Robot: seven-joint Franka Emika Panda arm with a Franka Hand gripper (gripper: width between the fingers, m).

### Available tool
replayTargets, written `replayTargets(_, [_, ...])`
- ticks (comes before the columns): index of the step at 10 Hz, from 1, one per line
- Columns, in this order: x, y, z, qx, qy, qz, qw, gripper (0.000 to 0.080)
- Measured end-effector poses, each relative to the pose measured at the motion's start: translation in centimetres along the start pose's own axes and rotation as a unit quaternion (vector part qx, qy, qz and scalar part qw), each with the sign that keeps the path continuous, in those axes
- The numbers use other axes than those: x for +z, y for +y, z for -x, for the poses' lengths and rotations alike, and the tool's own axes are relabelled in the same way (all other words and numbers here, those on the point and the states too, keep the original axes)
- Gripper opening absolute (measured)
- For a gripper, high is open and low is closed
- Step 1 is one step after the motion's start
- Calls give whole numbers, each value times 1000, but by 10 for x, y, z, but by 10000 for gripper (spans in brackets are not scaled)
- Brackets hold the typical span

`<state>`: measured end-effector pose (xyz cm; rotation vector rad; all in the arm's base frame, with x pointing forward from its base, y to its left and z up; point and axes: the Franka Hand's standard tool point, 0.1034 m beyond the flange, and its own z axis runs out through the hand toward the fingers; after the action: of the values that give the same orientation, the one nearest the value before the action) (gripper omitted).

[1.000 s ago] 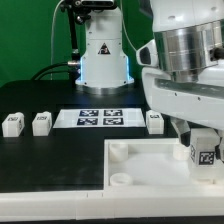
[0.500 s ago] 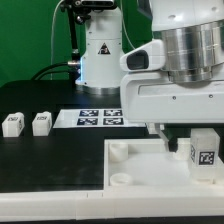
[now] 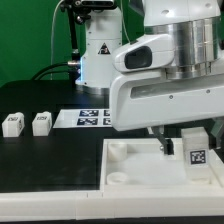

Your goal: Assemble one leg

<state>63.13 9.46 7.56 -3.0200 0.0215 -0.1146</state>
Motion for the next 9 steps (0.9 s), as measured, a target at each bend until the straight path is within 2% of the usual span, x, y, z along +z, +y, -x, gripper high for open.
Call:
replayTargets(1, [0, -1, 0, 56, 0, -1, 998, 290])
replayTargets(4, [1, -4, 1, 231, -2, -5, 973, 291])
replayTargets(5, [3, -9, 0, 337, -10, -2, 942, 291])
replayTargets(6, [4, -10, 0, 436, -18, 4, 900, 291])
replayTargets(7, [4, -10, 2, 542, -23, 9, 840, 291])
replayTargets(9, [5, -13, 3, 716, -28, 7, 697, 294])
